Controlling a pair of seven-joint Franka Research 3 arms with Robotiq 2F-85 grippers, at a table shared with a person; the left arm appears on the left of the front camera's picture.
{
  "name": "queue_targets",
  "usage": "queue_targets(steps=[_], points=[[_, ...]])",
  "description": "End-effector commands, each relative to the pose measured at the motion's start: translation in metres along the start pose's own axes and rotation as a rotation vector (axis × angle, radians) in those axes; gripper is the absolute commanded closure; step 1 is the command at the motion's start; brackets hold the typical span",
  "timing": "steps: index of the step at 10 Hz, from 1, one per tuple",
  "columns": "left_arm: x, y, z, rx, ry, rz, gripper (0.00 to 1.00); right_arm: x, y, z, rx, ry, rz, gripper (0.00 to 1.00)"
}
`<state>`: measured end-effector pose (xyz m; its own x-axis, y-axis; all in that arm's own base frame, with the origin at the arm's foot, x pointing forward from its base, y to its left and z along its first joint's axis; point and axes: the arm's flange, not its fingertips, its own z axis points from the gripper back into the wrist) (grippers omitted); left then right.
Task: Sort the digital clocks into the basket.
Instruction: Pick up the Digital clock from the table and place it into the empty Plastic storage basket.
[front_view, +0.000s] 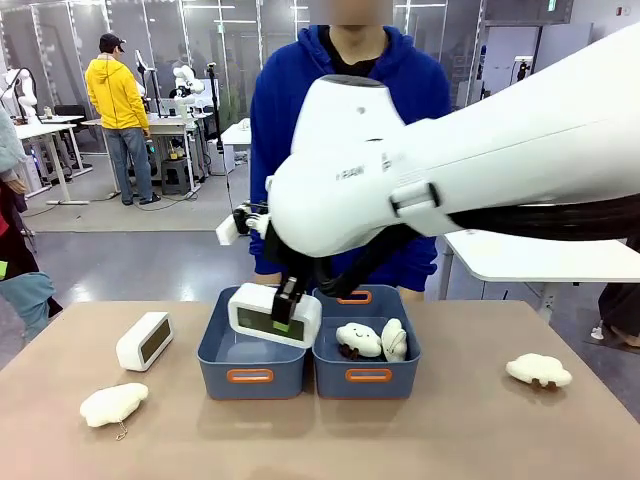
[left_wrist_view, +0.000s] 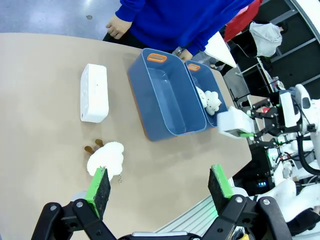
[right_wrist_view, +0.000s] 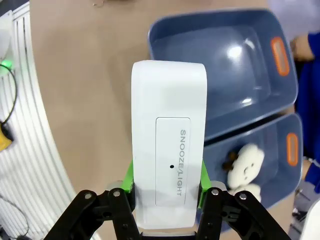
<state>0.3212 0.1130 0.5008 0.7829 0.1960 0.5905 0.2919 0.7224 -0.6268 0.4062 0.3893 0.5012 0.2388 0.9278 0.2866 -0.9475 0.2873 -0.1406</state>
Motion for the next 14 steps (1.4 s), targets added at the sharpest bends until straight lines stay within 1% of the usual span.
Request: queue_targets(steps=[1,2,3,4,5,6,7,8,9,10,11,12,13,14], points=[[0.0,0.001,0.001,-0.008,0.003,-0.009,0.0,0.032,-0.019,-0.023,-0.029,0.005,0.061,0.96],[0.0,0.001,0.001,-0.008,0.003,-0.009,0.0,0.038,-0.028,-0.041,0.034,0.037,0.083,0.96],[0.0,0.001,0.001,-0.008,0.003,-0.009,0.0,0.042,-0.034,-0.055,0.08,0.034,0.118,0.96],[0.0,0.001,0.001,-0.008,0.003,-0.009,0.0,0.042,-0.044,-0.071,0.09,0.058,0.189,0.96],[0.0,0.001,0.001,-0.008,0.003,-0.009,0.0,0.046,-0.048,-0.077,0.124,0.073,0.208,0.96],[0.0,0.001,0.001,-0.008,0.003,-0.009,0.0,0.049,-0.055,-0.082,0.132,0.088,0.231,0.96],[0.0,0.001,0.001,-0.008,0.003,-0.009,0.0,0.045,-0.062,-0.09,0.175,0.1,0.219,0.96],[0.0,0.001,0.001,-0.008,0.003,-0.009,0.0,0.038,-0.069,-0.103,0.184,0.13,0.216,0.96],[0.0,0.001,0.001,-0.008,0.003,-0.009,0.0,0.034,-0.075,-0.113,0.185,0.141,0.214,0.96],[0.0,0.001,0.001,-0.008,0.003,-0.009,0.0,0.032,-0.08,-0.119,0.185,0.142,0.206,0.96],[0.0,0.001,0.001,-0.008,0.003,-0.009,0.0,0.03,-0.083,-0.123,0.173,0.122,0.204,0.96],[0.0,0.001,0.001,-0.008,0.003,-0.009,0.0,0.031,-0.089,-0.126,0.18,0.104,0.185,0.44],[0.0,0.001,0.001,-0.008,0.003,-0.009,0.0,0.032,-0.09,-0.124,0.204,0.08,0.158,0.29],[0.0,0.001,0.001,-0.008,0.003,-0.009,0.0,0.033,-0.09,-0.123,0.201,0.079,0.16,0.15]])
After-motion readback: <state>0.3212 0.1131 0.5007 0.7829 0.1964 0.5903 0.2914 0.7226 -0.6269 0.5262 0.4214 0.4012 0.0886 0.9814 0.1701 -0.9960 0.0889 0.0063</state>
